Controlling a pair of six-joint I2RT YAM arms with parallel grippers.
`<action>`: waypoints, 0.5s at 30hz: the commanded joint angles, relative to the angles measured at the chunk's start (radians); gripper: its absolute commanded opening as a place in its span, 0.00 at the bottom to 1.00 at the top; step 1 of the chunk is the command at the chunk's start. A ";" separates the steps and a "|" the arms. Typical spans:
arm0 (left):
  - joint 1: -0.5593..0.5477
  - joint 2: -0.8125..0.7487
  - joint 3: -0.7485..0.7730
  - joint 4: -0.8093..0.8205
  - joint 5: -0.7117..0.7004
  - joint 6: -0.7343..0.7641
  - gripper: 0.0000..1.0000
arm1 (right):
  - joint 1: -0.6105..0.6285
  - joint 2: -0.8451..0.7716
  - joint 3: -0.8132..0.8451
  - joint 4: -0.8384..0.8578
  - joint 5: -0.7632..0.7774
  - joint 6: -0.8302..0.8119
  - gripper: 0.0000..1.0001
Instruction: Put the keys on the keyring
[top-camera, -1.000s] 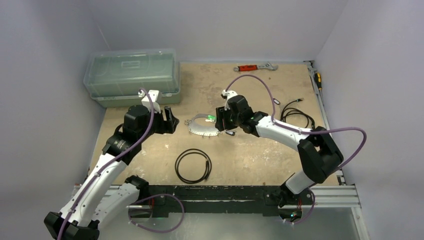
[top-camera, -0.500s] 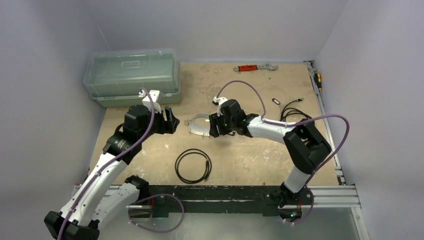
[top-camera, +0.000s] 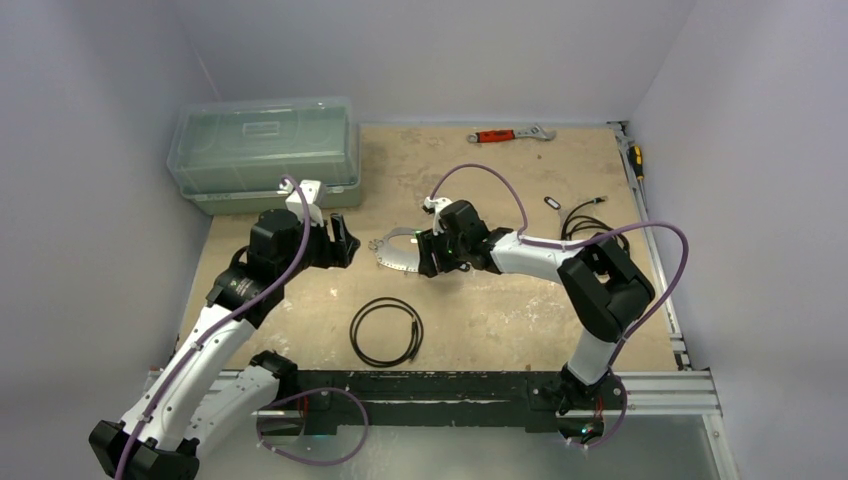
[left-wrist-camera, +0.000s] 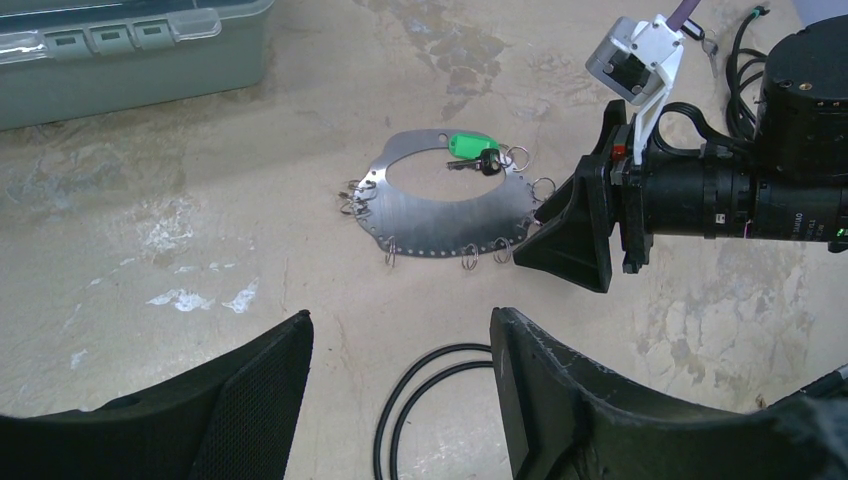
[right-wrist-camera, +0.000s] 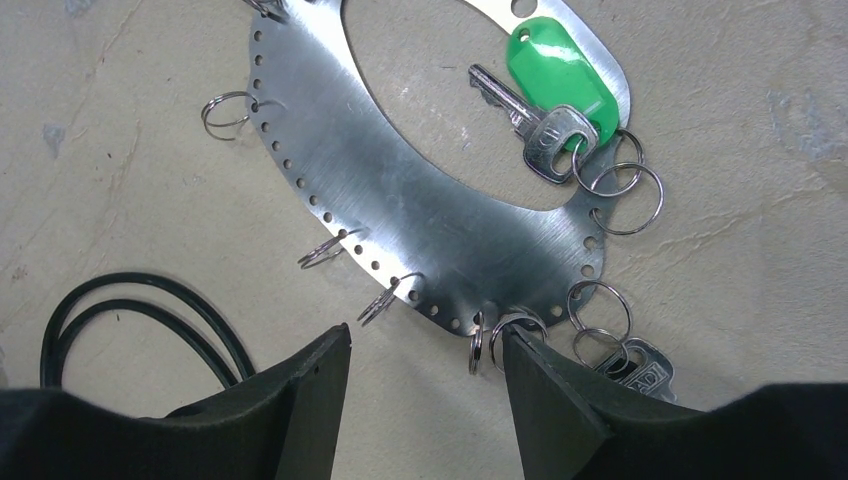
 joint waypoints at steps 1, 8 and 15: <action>0.006 -0.002 -0.001 0.026 0.014 0.012 0.64 | 0.005 -0.016 0.026 -0.001 -0.006 -0.017 0.61; 0.006 -0.002 0.000 0.027 0.015 0.012 0.64 | 0.009 -0.034 0.003 -0.007 -0.015 -0.014 0.60; 0.006 0.002 0.000 0.026 0.015 0.012 0.64 | 0.037 -0.041 0.034 0.003 -0.063 -0.018 0.58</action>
